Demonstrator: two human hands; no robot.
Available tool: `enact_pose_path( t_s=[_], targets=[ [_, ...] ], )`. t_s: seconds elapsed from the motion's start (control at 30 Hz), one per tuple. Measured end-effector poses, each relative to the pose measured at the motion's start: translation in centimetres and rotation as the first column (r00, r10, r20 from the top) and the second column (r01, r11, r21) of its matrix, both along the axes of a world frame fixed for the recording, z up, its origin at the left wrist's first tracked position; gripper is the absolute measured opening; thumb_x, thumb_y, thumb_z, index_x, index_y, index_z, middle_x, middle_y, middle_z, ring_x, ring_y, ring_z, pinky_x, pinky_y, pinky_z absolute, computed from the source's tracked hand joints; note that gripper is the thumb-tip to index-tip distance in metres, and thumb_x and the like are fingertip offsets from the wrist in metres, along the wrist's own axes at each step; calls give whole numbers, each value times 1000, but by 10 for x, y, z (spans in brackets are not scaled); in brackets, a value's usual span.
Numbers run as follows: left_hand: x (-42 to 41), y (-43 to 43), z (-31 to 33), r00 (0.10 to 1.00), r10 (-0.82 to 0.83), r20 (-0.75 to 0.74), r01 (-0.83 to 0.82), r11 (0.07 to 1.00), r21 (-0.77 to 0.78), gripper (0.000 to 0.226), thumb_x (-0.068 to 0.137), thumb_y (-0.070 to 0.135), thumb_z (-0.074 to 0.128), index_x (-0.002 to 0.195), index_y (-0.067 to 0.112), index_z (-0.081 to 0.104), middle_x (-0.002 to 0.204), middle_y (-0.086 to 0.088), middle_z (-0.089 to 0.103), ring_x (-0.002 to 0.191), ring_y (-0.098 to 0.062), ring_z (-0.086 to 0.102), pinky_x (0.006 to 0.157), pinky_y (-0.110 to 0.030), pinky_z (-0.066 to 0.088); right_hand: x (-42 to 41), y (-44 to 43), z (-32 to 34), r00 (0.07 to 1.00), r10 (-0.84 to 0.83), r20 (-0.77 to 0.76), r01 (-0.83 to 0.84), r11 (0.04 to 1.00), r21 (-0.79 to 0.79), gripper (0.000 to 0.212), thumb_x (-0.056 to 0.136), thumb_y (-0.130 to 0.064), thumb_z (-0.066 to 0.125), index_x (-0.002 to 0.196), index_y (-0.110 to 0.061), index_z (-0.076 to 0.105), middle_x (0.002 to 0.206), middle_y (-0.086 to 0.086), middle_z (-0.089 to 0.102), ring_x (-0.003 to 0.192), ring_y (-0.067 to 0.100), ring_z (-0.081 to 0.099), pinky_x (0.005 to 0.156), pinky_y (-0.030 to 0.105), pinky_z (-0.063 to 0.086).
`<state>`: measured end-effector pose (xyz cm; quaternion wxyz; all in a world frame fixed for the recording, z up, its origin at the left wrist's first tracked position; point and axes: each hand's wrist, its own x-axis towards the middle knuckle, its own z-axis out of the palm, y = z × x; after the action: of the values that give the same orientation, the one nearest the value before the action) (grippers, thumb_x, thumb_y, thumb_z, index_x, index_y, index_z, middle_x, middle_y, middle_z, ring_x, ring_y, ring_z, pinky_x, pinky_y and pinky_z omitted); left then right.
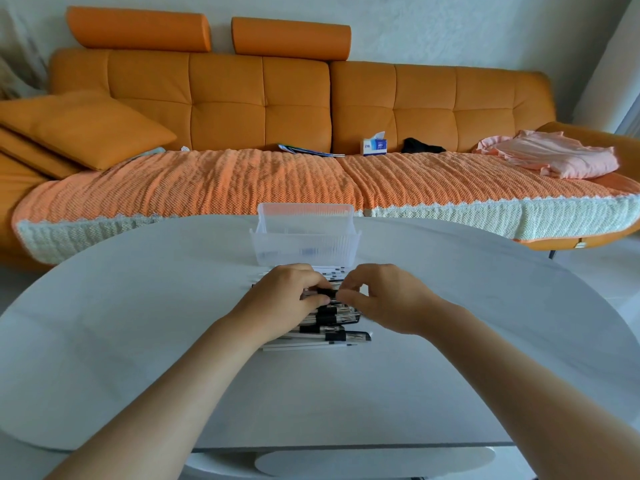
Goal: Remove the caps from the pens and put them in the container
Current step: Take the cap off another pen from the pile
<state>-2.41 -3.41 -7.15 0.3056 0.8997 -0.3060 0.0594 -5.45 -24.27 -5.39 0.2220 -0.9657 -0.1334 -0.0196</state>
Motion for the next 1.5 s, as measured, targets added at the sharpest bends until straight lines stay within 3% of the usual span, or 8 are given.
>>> enact_pose_path(
  t_s=[0.1,0.3,0.47,0.63,0.83,1.03,1.17,1.5],
  targets=[
    [-2,1,2,998,52,32,-53,998,43,14,87,34,70,100,33,71,92,15,63,85,-4,56,74,-29,49,0,1,1,996,17,86,-16,1000,-16,11,90,-47,64,93,-36,66,92,-21,63,74,-13,53,61,16,36],
    [-2,0,3,994,60,89,-64,997,42,15,86,35,71,100,37,69,90,18,61,76,4,51,65,-22,40,0,1,2,997,18,75,-16,1000,-21,19,97,-42,56,98,-29,69,96,-14,66,76,2,56,69,28,46],
    [2,-3,0,1000,28,15,-27,999,-16,15,90,36,66,103,31,72,92,15,64,86,-2,58,76,-30,51,0,-3,3,992,28,119,-23,999,-43,11,95,-38,62,97,-30,69,95,-14,64,67,-5,51,66,25,41],
    [4,-6,-3,991,-11,132,8,1000,20,17,92,29,65,106,25,74,87,10,64,88,-9,58,78,-34,50,0,-6,2,999,-31,41,29,998,47,16,96,-39,59,98,-29,72,97,-13,67,76,1,55,74,29,48],
    [1,-7,-2,980,113,164,-126,989,75,18,92,40,61,107,37,70,89,20,59,81,-2,51,62,-17,34,1,-17,-1,993,-106,-46,101,991,-89,29,93,-52,57,114,-35,68,105,-16,64,93,8,59,82,30,51],
    [1,-5,-4,983,132,126,-145,984,102,21,93,43,58,110,38,68,102,21,63,93,-5,57,69,-22,38,2,-27,-11,986,-151,-73,136,974,-180,18,87,-50,65,98,-38,72,98,-20,63,91,3,58,65,20,40],
    [1,-8,-5,987,122,105,-132,987,93,20,94,41,58,110,35,69,101,21,62,90,-5,55,71,-25,39,2,-29,-11,986,-160,-46,149,972,-184,10,91,-38,63,99,-36,69,100,-19,65,92,7,59,68,22,45],
    [0,-9,-5,989,93,112,-102,991,81,17,94,37,60,107,32,70,94,15,63,87,-10,58,72,-31,49,3,-23,-4,995,-88,55,89,996,-14,10,91,-41,64,101,-39,64,99,-17,65,72,-6,52,62,18,41]
  ],
)
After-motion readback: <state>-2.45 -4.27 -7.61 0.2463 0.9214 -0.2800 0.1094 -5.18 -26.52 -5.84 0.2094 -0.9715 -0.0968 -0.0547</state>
